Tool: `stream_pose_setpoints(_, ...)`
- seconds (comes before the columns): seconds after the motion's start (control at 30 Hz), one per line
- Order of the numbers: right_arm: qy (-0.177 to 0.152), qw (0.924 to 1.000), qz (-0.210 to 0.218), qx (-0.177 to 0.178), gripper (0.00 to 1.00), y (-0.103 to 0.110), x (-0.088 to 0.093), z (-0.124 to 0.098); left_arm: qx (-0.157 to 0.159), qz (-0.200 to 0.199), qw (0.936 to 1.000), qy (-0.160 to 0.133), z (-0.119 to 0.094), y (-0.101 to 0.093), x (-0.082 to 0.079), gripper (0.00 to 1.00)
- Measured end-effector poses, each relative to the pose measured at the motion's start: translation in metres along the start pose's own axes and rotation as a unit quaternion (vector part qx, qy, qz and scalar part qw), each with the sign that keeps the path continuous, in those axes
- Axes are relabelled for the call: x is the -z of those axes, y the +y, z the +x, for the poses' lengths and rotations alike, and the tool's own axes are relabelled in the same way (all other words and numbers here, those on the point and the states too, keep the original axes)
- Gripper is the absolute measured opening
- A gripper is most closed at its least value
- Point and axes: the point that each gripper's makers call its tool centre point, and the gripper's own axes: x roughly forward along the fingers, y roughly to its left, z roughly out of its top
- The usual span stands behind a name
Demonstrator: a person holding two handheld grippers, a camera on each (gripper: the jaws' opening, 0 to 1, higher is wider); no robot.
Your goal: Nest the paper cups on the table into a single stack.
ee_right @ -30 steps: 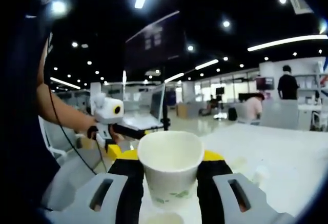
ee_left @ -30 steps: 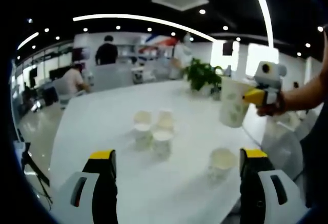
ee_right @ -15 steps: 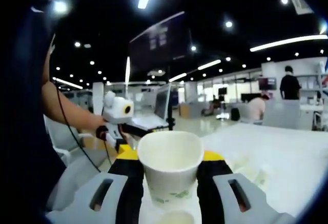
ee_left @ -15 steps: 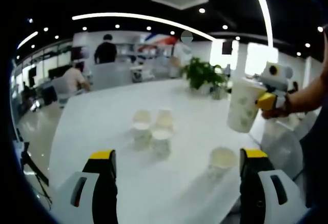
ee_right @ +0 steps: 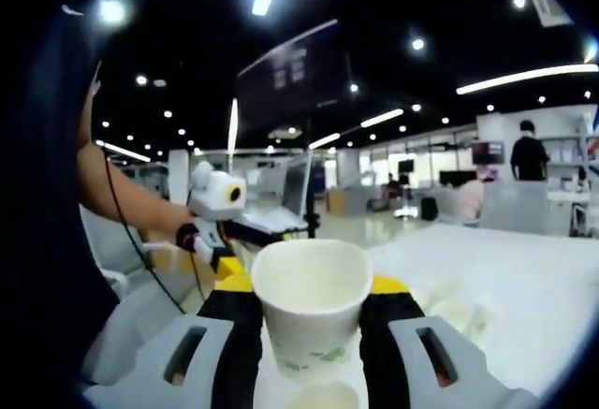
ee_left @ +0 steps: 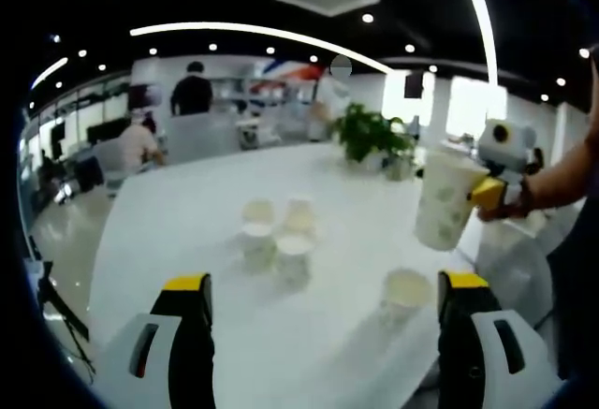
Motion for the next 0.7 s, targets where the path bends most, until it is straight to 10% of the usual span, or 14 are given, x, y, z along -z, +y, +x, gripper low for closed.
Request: stream_pose_setpoints(0.7,0.004,0.9998,0.015,0.012,0.36,-0.005,0.037,0.002,-0.007,-0.001,0.9999,0.009,-0.002,0.002,0.004,0.98)
